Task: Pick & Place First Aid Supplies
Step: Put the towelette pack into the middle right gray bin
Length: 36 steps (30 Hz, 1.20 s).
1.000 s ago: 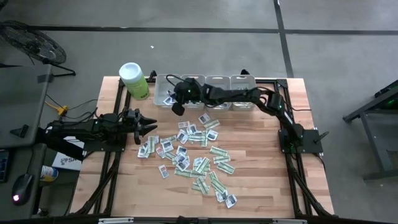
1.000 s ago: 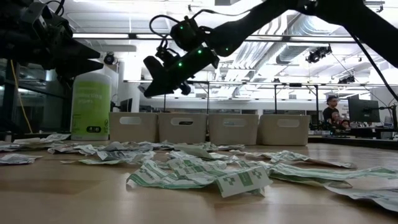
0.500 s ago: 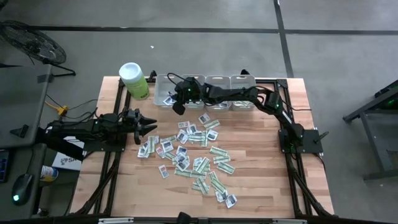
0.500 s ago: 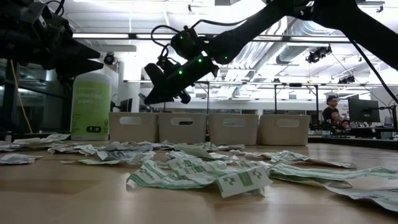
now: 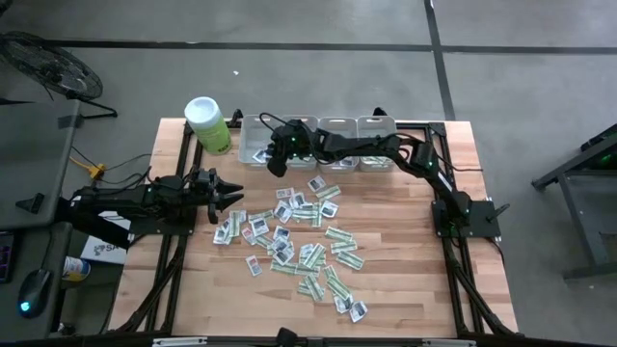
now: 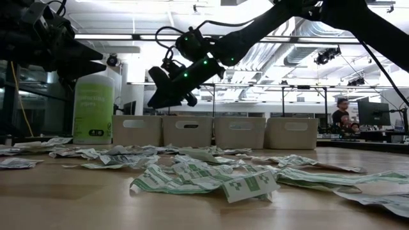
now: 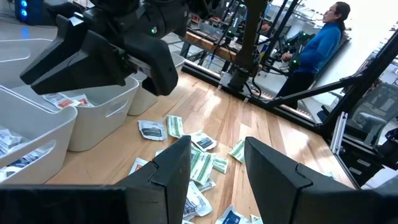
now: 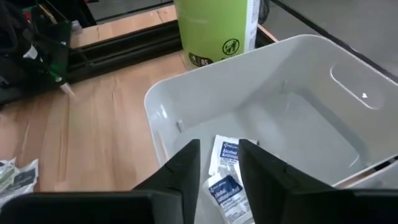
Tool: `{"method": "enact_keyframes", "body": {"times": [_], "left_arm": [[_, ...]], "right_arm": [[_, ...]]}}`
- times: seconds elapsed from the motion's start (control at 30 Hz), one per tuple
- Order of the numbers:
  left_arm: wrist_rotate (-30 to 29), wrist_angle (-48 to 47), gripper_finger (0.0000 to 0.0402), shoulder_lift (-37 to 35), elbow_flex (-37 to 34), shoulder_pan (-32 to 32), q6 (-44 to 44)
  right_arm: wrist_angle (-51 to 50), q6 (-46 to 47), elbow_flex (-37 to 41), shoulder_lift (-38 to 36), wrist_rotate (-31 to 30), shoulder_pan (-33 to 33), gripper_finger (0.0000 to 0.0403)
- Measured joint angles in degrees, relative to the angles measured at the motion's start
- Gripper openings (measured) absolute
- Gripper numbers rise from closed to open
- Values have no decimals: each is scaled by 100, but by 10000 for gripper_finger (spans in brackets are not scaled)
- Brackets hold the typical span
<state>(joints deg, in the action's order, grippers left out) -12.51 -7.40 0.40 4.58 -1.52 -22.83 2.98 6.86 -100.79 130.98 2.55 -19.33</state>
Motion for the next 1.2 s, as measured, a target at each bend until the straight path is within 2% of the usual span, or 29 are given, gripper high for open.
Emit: {"method": "enact_keyframes", "body": {"times": [0.2, 0.47, 0.77, 0.97, 1.1, 1.2], "left_arm": [[0, 0, 150, 0, 2, 0, 0], [1, 1, 150, -1, 1, 0, 0], [2, 0, 150, 0, 0, 0, 0], [0, 0, 150, 0, 2, 0, 1], [-2, 1, 150, 0, 0, -2, 2], [-2, 0, 150, 0, 0, 0, 2]], "right_arm": [[-253, -528, 2, -37, 190, 16, 107], [-1565, -1612, 2, -347, 280, 178, 108], [-3261, -1752, 2, -880, -109, 485, 108], [-4469, -1847, 14, -972, -242, 780, 108], [-4745, -1873, 283, -977, -761, 1012, 108], [-4855, -1921, 495, -962, -917, 1155, 108]]}}
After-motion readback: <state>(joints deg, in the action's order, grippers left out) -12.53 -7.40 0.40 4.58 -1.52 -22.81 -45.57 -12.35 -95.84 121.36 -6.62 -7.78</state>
